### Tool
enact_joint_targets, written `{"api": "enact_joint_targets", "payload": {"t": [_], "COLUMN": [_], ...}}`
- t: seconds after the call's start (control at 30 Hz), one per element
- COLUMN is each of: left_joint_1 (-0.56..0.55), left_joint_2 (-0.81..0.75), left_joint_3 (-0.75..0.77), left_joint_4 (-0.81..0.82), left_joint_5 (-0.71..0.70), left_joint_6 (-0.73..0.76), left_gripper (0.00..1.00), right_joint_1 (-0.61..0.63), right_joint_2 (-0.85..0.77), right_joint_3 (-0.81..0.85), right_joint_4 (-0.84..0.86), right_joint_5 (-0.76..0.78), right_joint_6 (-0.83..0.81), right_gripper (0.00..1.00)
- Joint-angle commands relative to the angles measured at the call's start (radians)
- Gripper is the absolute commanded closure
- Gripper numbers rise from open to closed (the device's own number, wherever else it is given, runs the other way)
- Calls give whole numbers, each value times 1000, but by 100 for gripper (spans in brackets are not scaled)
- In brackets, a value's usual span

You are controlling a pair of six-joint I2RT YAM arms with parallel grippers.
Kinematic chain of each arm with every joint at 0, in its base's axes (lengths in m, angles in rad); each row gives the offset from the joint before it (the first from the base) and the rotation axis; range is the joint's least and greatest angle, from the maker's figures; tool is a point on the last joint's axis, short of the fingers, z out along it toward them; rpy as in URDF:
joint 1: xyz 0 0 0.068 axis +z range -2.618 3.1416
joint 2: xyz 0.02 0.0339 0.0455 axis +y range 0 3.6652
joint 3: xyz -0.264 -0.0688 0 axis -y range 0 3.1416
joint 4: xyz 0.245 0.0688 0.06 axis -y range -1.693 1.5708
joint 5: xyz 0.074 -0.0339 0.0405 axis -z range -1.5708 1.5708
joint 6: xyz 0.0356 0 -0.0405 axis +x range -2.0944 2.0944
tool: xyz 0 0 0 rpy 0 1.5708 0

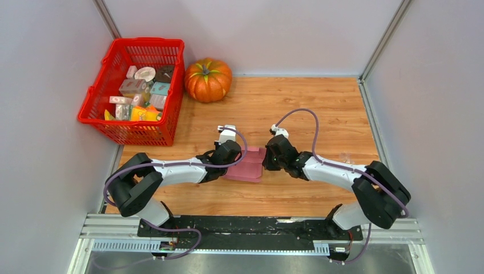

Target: Fold the paper box

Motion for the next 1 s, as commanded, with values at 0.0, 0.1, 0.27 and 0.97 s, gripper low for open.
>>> {"api": "enact_joint_targets", "payload": {"t": [0.0,0.1,0.27,0.97], "left_joint_1": [-1,-1,-1,-1], "left_joint_2": [-28,-36,-28,-19], "left_joint_3": [-12,-12,-9,-5], "left_joint_4": [-26,-29,-26,-23], "left_joint_5": [-3,-6,-4,2], "left_joint_6": [-15,-15,-15,-18], "left_gripper": [100,100,100,100], "right_joint_1": [-2,-2,-2,7], "right_joint_2": [68,86,128,112], "right_joint_3": [59,43,43,34], "right_joint_4": [-33,4,53,245], "right_joint_5": [185,196,213,50], "right_joint_6": [-26,-26,-46,-9], "right_gripper": [100,100,100,100]}}
